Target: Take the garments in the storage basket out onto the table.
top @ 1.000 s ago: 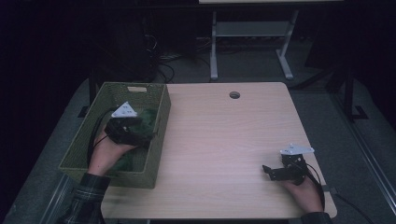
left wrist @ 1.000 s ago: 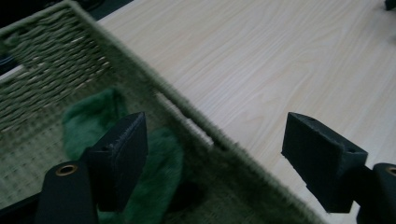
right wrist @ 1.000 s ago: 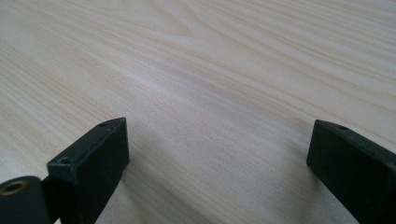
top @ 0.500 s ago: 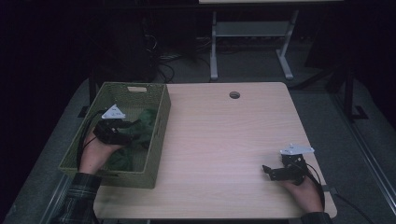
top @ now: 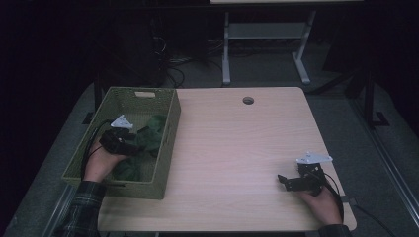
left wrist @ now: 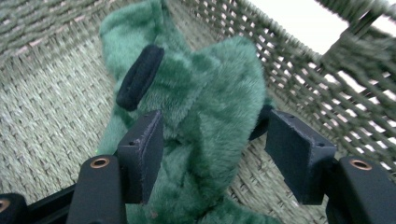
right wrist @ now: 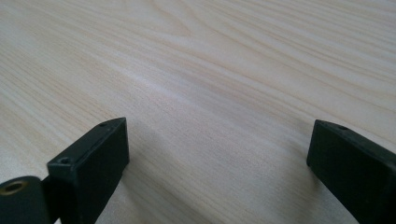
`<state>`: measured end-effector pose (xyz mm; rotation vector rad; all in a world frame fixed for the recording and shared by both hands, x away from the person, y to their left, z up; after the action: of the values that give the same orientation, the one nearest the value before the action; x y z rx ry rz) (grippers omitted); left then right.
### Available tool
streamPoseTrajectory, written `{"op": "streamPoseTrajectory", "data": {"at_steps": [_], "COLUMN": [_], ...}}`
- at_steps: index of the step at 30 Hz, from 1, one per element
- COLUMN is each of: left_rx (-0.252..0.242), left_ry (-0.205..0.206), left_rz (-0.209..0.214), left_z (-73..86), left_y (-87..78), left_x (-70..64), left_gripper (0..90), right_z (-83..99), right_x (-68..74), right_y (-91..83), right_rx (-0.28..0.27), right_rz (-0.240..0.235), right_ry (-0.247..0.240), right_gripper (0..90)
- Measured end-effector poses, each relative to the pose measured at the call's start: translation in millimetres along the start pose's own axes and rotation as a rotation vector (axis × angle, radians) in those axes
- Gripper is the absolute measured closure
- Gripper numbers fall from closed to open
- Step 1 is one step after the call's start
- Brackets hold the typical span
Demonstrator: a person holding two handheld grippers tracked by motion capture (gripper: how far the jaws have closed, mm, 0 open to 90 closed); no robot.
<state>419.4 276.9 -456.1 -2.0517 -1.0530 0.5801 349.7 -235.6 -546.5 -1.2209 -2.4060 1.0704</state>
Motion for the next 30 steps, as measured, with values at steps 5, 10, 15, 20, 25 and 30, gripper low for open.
{"op": "streamPoseTrajectory", "data": {"at_steps": [5, 10, 15, 20, 25, 30], "left_rx": [0.039, 0.082, 0.131, 0.152, 0.127, 0.086], "left_ry": [0.004, 0.023, 0.029, 0.018, -0.012, -0.054], "left_rz": [0.014, 0.006, 0.000, 0.001, 0.007, 0.019], "left_z": [5.9, 10.6, 16.2, 19.0, 15.5, 9.6], "left_y": [8.1, 14.2, 20.1, 18.9, 13.5, 5.0], "left_x": [-0.9, -0.5, 1.0, 2.5, 2.5, 3.7], "left_gripper": [36.6, 38.8, 44.8, 66.4, 80.5, 82.7], "right_z": [0.0, 0.0, 0.3, 0.4, 0.4, 0.4], "right_x": [0.0, 0.1, 0.4, 0.5, 0.5, 0.6], "right_y": [0.0, 0.0, -0.4, -0.6, -0.6, -0.7], "right_rx": [0.000, 0.000, -0.001, -0.001, -0.001, -0.001], "right_rz": [0.000, 0.000, 0.000, 0.001, 0.000, 0.000], "right_ry": [0.001, 0.001, 0.002, 0.000, 0.000, 0.002], "right_gripper": [5.2, 5.3, 5.6, 5.6, 5.6, 5.6]}}
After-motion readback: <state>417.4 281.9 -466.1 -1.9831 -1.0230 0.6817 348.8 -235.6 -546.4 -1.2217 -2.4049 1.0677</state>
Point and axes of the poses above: each handheld gripper's, and its own axes: y roughly forward along the jaws, z roughly out of its underside, x roughly to its left, the point moved 9 cm from there along y, roughly forward along the jaws, and after that the axes turned 11 degrees about -y, right-handed, at the moved point
